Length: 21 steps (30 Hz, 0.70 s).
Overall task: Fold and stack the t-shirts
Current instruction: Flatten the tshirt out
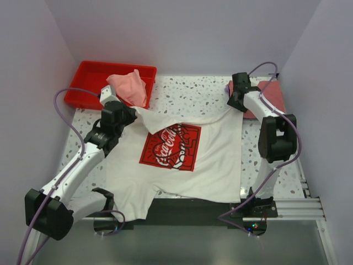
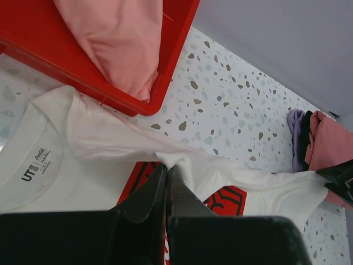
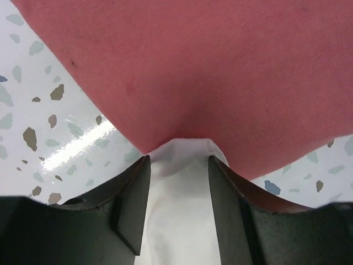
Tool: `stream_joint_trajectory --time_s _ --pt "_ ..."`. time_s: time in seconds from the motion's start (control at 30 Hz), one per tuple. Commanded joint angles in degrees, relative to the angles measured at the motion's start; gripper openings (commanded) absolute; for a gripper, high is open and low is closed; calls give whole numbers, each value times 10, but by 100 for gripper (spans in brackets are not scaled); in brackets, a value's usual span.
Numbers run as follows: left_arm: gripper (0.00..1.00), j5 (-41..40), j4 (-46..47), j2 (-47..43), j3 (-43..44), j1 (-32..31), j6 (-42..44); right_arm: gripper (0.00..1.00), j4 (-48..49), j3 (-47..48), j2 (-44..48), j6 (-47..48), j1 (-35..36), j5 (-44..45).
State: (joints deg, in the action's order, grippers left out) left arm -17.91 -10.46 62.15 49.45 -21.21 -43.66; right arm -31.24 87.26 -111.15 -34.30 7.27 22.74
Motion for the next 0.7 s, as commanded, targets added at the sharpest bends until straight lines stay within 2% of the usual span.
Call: stream_joint_trajectory --time_s 0.0,0.3,0.43,0.67 --pt "0 -18 42 3 34 10 18 49 -2 26 -6 -15 -9 31" --pt "0 -32 48 27 71 28 34 23 10 27 -12 -7 -14 29" --pt "0 -42 47 32 87 43 39 1 10 27 -7 1 -15 20" --pt "0 -56 42 28 100 68 46 0 28 -13 39 20 -14 -13"
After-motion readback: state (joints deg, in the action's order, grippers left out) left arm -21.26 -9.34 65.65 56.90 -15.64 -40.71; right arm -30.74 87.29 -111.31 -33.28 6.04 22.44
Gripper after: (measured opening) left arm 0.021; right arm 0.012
